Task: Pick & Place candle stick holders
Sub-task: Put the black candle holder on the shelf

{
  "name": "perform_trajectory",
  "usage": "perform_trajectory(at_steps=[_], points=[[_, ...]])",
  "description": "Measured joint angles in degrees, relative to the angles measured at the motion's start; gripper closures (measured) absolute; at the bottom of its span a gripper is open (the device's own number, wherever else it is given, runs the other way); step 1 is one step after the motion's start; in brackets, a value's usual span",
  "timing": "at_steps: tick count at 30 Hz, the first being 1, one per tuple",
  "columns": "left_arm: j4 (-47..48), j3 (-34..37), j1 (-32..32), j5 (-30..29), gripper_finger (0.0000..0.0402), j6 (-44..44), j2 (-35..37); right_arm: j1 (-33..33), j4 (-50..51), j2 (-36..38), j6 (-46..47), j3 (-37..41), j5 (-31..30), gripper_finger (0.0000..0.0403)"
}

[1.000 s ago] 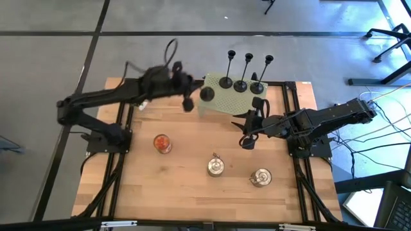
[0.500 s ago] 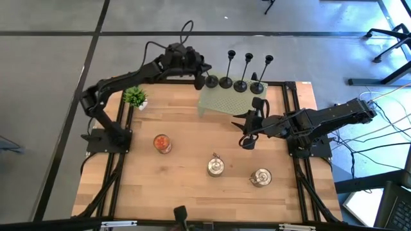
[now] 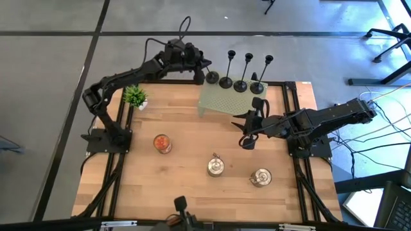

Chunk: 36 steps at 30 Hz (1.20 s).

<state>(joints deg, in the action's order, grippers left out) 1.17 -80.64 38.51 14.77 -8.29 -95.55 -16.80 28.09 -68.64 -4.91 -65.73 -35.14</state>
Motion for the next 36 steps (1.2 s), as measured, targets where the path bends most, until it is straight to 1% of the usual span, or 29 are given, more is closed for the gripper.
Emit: perform_trajectory(at_steps=[17,24,32,36], points=[[1.21,0.00,0.28,0.14,0.0393,0.00,0.00,0.00,-0.01,0.00,-0.02,0.00,-0.02,0.0292],[1.09,0.00,0.24,0.15,0.0377,0.00,-0.82,0.01,-0.01,0.00,-0.04,0.01,-0.02,0.0292],[-1.45,0.00,0.21,0.32,0.0362,-0.92,-3.95,0.02,-0.02,0.00,-0.07,0.02,-0.06,0.0292],[-3.39,0.00,-0.08,0.31,0.0364,-1.41,-3.99,0.00,0.00,0.00,-0.07,0.00,-0.09,0.0292]])
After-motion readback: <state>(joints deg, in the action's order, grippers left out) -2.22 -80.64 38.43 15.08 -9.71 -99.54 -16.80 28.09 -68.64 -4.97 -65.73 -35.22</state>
